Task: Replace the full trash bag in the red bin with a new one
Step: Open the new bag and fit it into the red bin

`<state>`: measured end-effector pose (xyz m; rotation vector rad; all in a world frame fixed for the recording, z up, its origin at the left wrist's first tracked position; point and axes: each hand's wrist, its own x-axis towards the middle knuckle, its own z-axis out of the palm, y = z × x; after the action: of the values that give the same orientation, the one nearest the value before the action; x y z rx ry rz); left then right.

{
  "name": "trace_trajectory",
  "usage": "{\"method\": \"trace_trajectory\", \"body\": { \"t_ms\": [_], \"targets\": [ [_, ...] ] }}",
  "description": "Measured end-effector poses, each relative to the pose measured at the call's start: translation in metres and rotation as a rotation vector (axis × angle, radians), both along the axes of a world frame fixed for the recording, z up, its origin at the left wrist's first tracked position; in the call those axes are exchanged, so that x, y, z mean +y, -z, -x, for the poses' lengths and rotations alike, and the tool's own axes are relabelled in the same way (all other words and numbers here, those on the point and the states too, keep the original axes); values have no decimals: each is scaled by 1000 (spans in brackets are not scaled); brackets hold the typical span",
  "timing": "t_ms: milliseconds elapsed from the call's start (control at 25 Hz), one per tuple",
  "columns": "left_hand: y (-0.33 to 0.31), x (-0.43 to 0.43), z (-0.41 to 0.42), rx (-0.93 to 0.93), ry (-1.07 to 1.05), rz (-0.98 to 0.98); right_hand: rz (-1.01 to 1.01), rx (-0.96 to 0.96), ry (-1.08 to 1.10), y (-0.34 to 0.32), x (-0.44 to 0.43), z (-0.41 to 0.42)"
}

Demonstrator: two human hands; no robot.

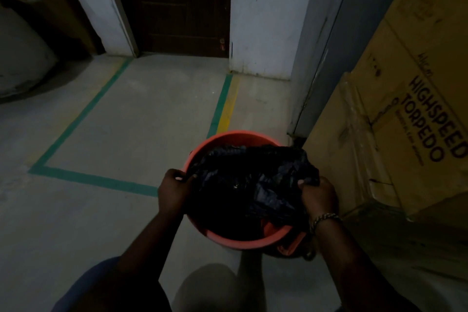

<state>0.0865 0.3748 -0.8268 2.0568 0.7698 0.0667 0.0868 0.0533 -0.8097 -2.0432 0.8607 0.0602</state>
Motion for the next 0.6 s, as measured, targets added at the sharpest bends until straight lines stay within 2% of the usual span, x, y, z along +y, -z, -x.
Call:
{"method": "trace_trajectory", "body": {
  "t_ms": [200,360,440,520,600],
  "targets": [
    [5,0,6,12,42,-111,31,115,-156,13,-1,26],
    [14,10,-1,71,63,-195,116,64,-126,26,-4,23],
    [22,14,-4,138,163,-234,122,46,-93,29,-2,16],
    [26,14,-8,163,215,-221,119,20,-74,32,1,5],
    [28,12,-12,147,162,-139,155,-1,-78,27,4,-8]
  ]
}}
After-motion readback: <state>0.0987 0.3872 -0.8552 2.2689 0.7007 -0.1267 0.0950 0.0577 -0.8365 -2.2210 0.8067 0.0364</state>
